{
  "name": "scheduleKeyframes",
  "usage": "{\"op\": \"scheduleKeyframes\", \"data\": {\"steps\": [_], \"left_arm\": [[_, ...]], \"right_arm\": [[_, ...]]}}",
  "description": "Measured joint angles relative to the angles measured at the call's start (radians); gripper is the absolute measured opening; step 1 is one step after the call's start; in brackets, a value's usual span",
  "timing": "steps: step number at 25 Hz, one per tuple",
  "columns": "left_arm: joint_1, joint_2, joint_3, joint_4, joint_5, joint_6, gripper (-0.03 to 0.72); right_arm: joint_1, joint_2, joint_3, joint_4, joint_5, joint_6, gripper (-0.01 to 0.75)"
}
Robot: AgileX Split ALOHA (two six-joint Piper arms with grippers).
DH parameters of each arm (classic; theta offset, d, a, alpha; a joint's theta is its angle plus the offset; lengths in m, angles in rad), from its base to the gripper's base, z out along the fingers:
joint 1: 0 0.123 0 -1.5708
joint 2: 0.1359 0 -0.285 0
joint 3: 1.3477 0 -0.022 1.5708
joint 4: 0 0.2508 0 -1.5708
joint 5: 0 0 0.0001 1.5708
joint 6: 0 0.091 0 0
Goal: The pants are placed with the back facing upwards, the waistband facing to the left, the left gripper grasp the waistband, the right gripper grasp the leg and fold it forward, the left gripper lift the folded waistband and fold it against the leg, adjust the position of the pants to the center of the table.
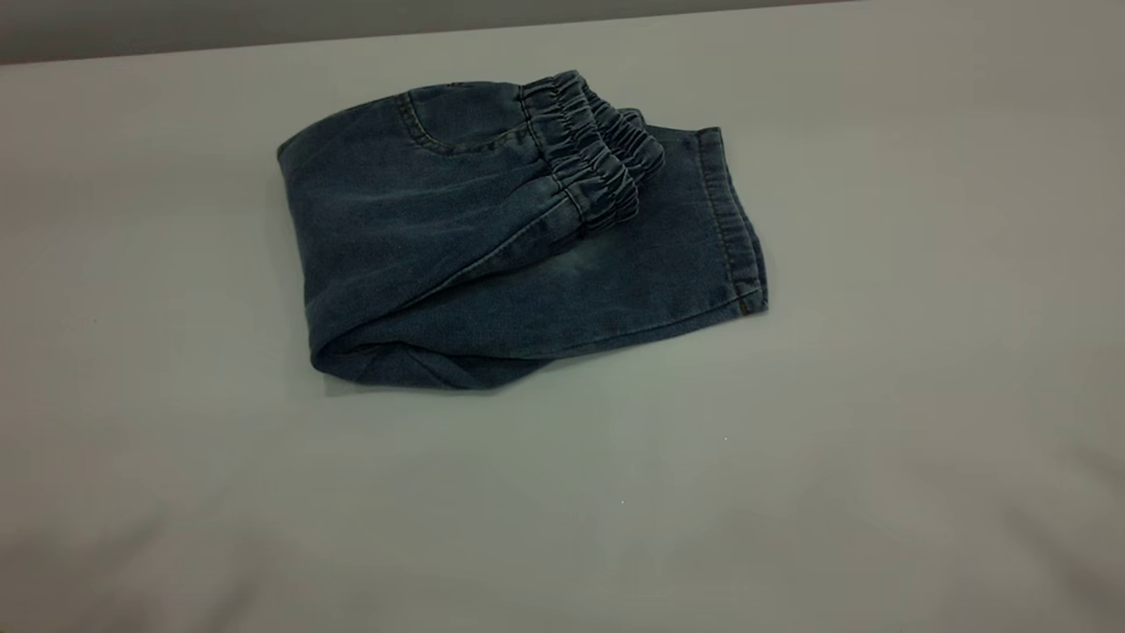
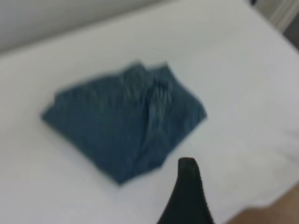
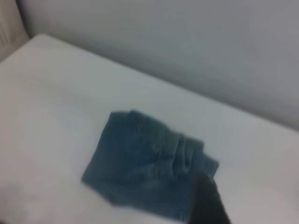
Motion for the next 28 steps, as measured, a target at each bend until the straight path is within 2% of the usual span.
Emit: {"op": "scheduleKeyframes", "data": {"steps": [7, 13, 17, 21, 28], "left_arm": [[0.0, -0.247, 0.313, 0.05, 0.001, 0.012, 0.513], [0.0, -0.428, 0.439, 0.177, 0.002, -0.051, 0.512], [0.001, -0.505, 0.489, 0.244, 0.001, -0.051, 0.512], [0.001, -0.555, 0.559, 0.271, 0.001, -0.081, 0.512], [0.001, -0.574, 0.655, 0.291, -0.015, -0.125, 0.51]], "right_arm": [[0.001, -0.295, 0.377, 0.045, -0.002, 0.0, 0.358], [0.001, -0.469, 0.646, 0.043, -0.024, 0.004, 0.358], [0.001, -0.522, 0.767, 0.04, -0.075, 0.004, 0.358], [0.001, -0.567, 0.872, -0.041, -0.083, 0.007, 0.358], [0.001, -0.684, 0.992, -0.16, -0.123, 0.076, 0.358]]}}
